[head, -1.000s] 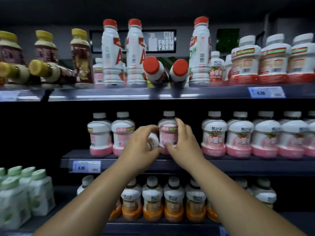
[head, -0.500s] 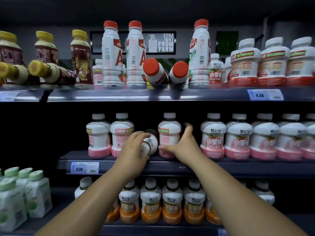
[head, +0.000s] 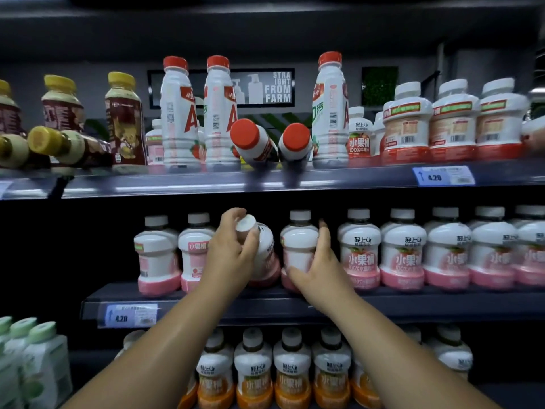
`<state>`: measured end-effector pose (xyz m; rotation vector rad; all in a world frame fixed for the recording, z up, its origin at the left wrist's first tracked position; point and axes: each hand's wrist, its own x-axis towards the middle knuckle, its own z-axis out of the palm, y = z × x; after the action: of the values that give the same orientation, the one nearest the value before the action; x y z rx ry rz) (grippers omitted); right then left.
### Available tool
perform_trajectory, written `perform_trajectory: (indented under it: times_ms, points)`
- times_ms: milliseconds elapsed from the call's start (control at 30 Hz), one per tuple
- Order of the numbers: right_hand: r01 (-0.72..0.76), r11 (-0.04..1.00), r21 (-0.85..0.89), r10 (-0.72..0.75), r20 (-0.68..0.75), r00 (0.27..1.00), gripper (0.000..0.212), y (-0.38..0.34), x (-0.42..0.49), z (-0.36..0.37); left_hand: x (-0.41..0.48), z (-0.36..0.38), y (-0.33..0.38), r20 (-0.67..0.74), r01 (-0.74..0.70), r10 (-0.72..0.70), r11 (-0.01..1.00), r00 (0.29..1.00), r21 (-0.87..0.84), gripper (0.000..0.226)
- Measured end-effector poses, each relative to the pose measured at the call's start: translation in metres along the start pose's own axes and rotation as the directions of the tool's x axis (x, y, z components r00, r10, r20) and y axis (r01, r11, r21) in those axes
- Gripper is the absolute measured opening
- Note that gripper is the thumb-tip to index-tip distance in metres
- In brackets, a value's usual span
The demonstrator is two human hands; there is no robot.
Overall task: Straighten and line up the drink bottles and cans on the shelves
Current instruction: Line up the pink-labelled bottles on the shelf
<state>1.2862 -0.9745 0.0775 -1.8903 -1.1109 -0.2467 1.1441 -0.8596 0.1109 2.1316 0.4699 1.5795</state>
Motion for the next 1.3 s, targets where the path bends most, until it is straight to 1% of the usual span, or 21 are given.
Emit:
perform_trajectory:
  times_ms: [67, 133, 167, 233, 267, 333, 400, 467, 500, 567, 633, 667, 733, 800, 833, 900, 967, 1033, 1167, 1267, 1300]
  points:
    - [0.016, 1.000, -0.003, -0.016, -0.023, 1.000, 0.110, 0.001, -0.004, 0.001, 0.002, 0.010, 0.001, -0.018, 0.039, -0.039, 0.999, 0.999, -0.030, 0.045]
    - [0.027, 1.000, 0.005, -0.027, -0.076, 0.997, 0.104, 0.002, -0.006, 0.001, 0.003, 0.021, -0.007, 0.024, 0.129, -0.127, 0.983, 0.992, -0.127, 0.056]
    - [0.028, 1.000, 0.009, -0.027, -0.098, 0.995, 0.103, 0.002, -0.006, 0.001, 0.004, 0.025, -0.013, 0.074, 0.184, -0.174, 0.972, 0.982, -0.144, 0.067]
    - [0.028, 0.999, 0.016, -0.025, -0.127, 0.992, 0.104, 0.004, -0.007, 0.002, 0.004, 0.034, -0.024, 0.166, 0.262, -0.245, 0.961, 0.955, -0.088, 0.093]
    - [0.026, 0.999, 0.021, -0.023, -0.130, 0.991, 0.105, 0.004, -0.007, 0.002, 0.005, 0.036, -0.029, 0.202, 0.298, -0.279, 0.952, 0.939, -0.068, 0.100]
    - [0.013, 1.000, 0.007, -0.012, -0.093, 0.996, 0.109, 0.005, -0.006, 0.001, 0.009, 0.040, -0.033, 0.240, 0.365, -0.349, 0.931, 0.906, -0.026, 0.101]
    - [-0.019, 0.999, -0.033, 0.018, -0.027, 0.999, 0.113, 0.006, -0.004, 0.000, 0.014, 0.041, -0.034, 0.253, 0.393, -0.393, 0.918, 0.884, 0.055, 0.095]
    - [-0.035, 0.999, -0.017, 0.035, -0.010, 0.999, 0.116, 0.007, -0.002, 0.000, 0.013, 0.037, -0.037, 0.258, 0.375, -0.386, 0.922, 0.886, 0.095, 0.087]
    - [-0.032, 0.999, -0.004, 0.032, -0.025, 0.999, 0.117, 0.008, -0.001, -0.001, 0.011, 0.033, -0.039, 0.259, 0.353, -0.365, 0.931, 0.894, 0.092, 0.084]
    - [-0.017, 1.000, -0.024, 0.015, -0.063, 0.998, 0.121, 0.009, 0.000, 0.000, 0.003, 0.023, -0.043, 0.256, 0.311, -0.320, 0.947, 0.912, 0.079, 0.078]
    - [0.005, 0.999, -0.048, -0.008, -0.071, 0.997, 0.124, 0.009, 0.000, 0.001, -0.003, 0.014, -0.044, 0.275, 0.289, -0.287, 0.957, 0.918, 0.034, 0.073]
    - [0.021, 0.999, -0.042, -0.024, -0.058, 0.998, 0.123, 0.009, -0.001, 0.002, -0.004, 0.011, -0.044, 0.292, 0.298, -0.283, 0.954, 0.913, -0.007, 0.075]
    - [0.058, 0.998, -0.013, -0.059, -0.034, 0.998, 0.120, 0.011, -0.002, 0.003, -0.003, 0.013, -0.043, 0.321, 0.318, -0.287, 0.947, 0.902, -0.048, 0.090]
    - [0.081, 0.997, 0.000, -0.081, -0.051, 0.995, 0.119, 0.014, -0.003, 0.003, -0.003, 0.020, -0.041, 0.303, 0.302, -0.288, 0.953, 0.908, 0.003, 0.097]
    - [0.088, 0.996, -0.008, -0.089, -0.074, 0.993, 0.120, 0.015, -0.003, 0.004, -0.003, 0.021, -0.040, 0.276, 0.291, -0.290, 0.956, 0.916, 0.038, 0.095]
    - [0.099, 0.994, -0.049, -0.105, -0.124, 0.987, 0.123, 0.018, -0.004, 0.005, -0.004, 0.023, -0.043, 0.244, 0.283, -0.286, 0.958, 0.927, 0.048, 0.089]
    - [0.120, 0.988, -0.101, -0.134, -0.149, 0.980, 0.124, 0.020, -0.005, 0.008, -0.006, 0.020, -0.046, 0.280, 0.284, -0.270, 0.959, 0.921, -0.010, 0.089]
    - [0.148, 0.981, -0.125, -0.167, -0.165, 0.972, 0.121, 0.021, -0.006, 0.011, -0.009, 0.017, -0.045, 0.314, 0.266, -0.239, 0.963, 0.919, -0.045, 0.094]
    - [0.212, 0.953, -0.216, -0.263, -0.240, 0.935, 0.113, 0.024, -0.008, 0.017, -0.012, 0.018, -0.039, 0.275, 0.213, -0.220, 0.976, 0.936, 0.054, 0.108]
    - [0.223, 0.940, -0.258, -0.284, -0.229, 0.931, 0.113, 0.025, -0.010, 0.015, -0.011, 0.018, -0.040, 0.264, 0.228, -0.242, 0.970, 0.934, 0.081, 0.105]
    - [0.224, 0.939, -0.261, -0.286, -0.229, 0.931, 0.113, 0.026, -0.011, 0.013, -0.010, 0.018, -0.041, 0.279, 0.237, -0.254, 0.967, 0.926, 0.095, 0.100]
